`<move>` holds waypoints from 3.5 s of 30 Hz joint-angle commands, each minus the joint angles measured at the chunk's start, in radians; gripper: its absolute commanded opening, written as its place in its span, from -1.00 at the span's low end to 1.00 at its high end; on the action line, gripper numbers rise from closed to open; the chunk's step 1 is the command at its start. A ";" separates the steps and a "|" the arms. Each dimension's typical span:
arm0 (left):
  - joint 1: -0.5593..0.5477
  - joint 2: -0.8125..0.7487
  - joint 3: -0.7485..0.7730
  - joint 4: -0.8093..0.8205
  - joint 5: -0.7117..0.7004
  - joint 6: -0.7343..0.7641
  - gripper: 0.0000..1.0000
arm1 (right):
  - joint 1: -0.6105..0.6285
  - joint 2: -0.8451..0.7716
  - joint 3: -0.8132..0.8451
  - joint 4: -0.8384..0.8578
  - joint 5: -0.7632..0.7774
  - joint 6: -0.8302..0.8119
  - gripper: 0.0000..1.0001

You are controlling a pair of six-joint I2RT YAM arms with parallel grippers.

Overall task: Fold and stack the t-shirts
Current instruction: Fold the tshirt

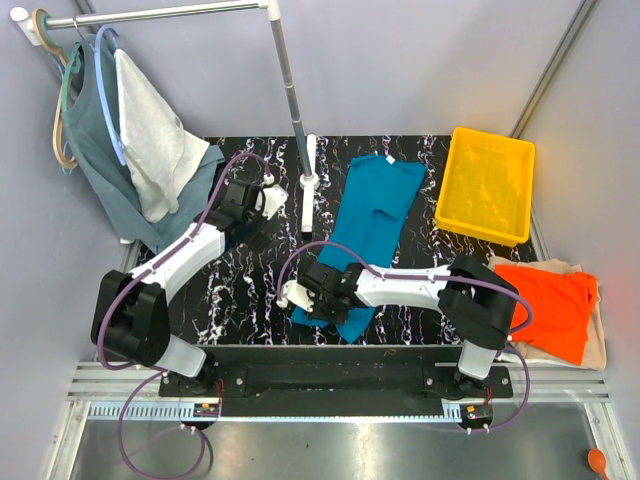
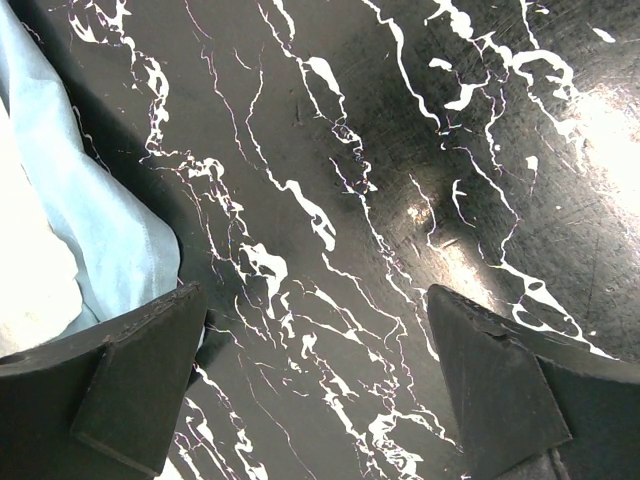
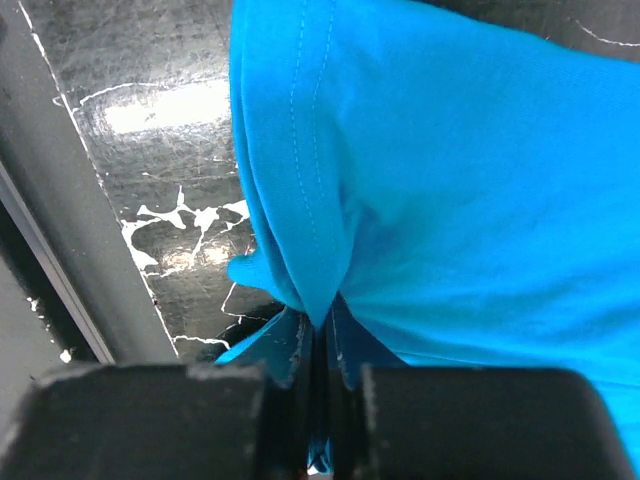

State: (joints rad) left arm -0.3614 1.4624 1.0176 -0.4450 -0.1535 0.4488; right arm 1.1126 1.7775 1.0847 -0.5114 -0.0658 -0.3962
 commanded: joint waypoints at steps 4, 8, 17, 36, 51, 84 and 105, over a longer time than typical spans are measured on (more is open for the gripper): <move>0.007 0.012 -0.008 0.051 0.012 0.011 0.98 | 0.042 0.008 0.023 -0.055 -0.121 0.034 -1.00; 0.006 0.021 -0.008 0.049 0.015 0.007 0.98 | 0.047 -0.036 0.061 -0.090 -0.120 0.022 -1.00; 0.007 0.052 0.012 0.046 0.006 0.017 0.98 | 0.009 -0.119 0.133 -0.179 0.037 -0.073 -1.00; 0.007 0.088 0.058 0.038 0.011 0.028 0.98 | -0.413 -0.017 0.330 -0.222 0.110 -0.257 -1.00; 0.007 0.092 0.022 0.040 0.025 0.018 0.98 | -0.520 0.190 0.419 -0.168 0.086 -0.306 -1.00; 0.007 0.102 0.021 0.038 0.020 0.016 0.98 | -0.548 0.246 0.546 -0.164 0.069 -0.293 -1.00; 0.007 0.105 0.001 0.051 0.037 0.011 0.98 | -0.556 0.284 0.518 -0.036 0.276 -0.283 0.08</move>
State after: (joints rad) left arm -0.3607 1.5684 1.0203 -0.4355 -0.1413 0.4702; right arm 0.5678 2.0670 1.5982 -0.6041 0.1375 -0.6697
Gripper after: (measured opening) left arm 0.988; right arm 0.536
